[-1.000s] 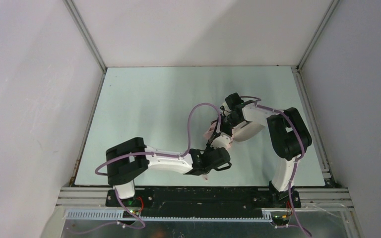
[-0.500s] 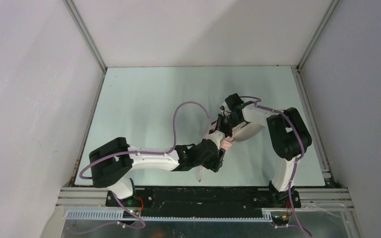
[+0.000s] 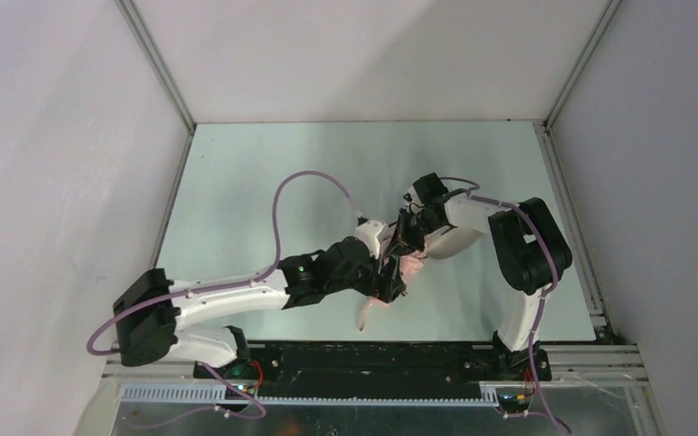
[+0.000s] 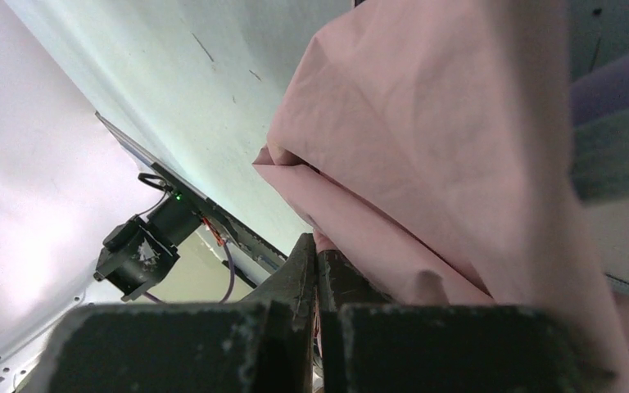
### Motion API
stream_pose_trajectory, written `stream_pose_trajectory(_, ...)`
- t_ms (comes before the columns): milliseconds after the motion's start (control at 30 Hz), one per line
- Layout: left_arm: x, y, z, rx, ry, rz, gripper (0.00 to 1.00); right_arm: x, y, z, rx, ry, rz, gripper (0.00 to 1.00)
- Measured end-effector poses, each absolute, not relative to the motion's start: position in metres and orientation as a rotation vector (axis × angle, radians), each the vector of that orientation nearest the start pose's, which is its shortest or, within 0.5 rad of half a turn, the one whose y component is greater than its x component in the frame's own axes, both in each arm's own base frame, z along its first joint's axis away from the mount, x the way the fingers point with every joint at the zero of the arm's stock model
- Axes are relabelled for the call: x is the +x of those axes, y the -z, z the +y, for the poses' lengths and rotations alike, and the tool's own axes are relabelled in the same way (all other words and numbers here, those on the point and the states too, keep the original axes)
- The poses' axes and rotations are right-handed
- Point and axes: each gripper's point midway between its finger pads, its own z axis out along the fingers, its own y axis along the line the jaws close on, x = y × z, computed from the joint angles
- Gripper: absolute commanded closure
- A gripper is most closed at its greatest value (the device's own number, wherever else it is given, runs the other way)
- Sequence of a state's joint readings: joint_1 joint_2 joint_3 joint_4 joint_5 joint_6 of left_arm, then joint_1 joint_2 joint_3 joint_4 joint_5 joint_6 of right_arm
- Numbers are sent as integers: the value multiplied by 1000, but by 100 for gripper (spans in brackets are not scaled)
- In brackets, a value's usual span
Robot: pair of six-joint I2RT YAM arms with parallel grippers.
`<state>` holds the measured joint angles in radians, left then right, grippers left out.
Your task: Put away the umbrella
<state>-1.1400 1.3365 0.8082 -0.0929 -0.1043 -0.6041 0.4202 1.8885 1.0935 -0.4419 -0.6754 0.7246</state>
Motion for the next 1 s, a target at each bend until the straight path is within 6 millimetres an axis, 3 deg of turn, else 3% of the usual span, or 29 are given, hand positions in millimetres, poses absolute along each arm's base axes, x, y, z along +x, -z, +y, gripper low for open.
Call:
stream_pose_trajectory(100,167,-135,-343,453,842,2261,2,267,-39,263,282,-1175,2987,100)
stream_pose_trajectory(200,180,-126,-333,344,823,2306,3,267,-40,262,287,-1189,2968,100)
stream_pose_trajectory(300,190,-97,-322,245,767,2389,4,266,-39,262,297,-1210,2950,100)
stream_pose_trajectory(433,188,-52,-311,171,667,2518,4,267,-40,263,295,-1238,2929,100)
stream_pose_trajectory(533,187,-36,-312,114,647,2563,5,266,-40,262,297,-1249,2916,100)
stream_pose_trajectory(767,196,-33,-327,78,645,2564,6,269,-43,258,305,-1248,2877,100)
stream_pose_trajectory(1000,197,-31,-337,174,404,2548,13,270,-41,251,319,-1246,2847,100)
